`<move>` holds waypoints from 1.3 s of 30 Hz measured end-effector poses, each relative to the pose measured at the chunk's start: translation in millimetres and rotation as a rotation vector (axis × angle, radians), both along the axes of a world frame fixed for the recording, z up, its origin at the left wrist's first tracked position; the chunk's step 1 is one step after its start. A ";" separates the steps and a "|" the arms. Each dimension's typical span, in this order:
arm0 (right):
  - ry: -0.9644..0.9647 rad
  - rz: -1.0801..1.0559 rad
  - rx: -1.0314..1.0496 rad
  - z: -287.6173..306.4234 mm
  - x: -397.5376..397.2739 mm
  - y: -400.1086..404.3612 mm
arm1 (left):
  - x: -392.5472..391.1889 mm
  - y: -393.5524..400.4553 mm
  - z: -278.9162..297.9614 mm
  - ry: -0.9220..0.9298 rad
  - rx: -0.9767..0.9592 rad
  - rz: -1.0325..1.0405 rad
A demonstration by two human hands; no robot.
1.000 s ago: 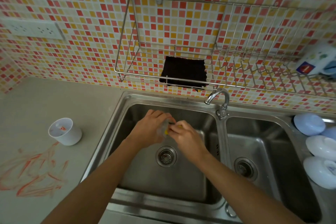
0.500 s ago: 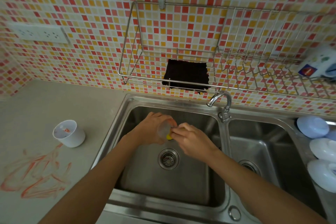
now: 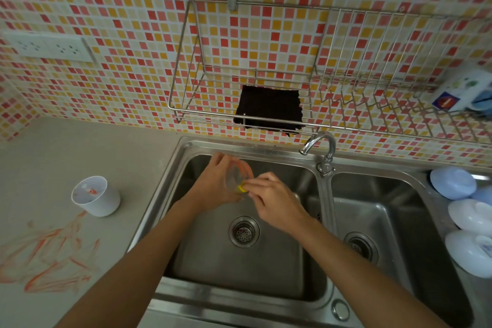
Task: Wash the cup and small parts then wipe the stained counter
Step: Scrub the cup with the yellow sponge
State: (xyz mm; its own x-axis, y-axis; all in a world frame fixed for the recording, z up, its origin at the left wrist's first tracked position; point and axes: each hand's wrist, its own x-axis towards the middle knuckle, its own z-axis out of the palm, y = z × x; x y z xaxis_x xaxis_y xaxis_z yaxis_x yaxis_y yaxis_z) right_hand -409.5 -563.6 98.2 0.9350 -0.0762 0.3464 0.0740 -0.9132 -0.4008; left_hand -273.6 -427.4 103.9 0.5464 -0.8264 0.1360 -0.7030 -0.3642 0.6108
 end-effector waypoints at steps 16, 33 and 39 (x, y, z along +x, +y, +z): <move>-0.075 -0.049 -0.234 -21.3 0.1 0.9 | 4.7 -5.0 -15.7 -0.226 0.283 -0.138; 0.075 0.148 -0.357 -13.0 4.7 -7.0 | 11.2 3.3 -14.5 -0.199 0.361 -0.202; 0.069 0.200 -0.362 -13.9 -0.4 2.7 | 8.9 8.9 10.9 -0.173 0.299 -0.259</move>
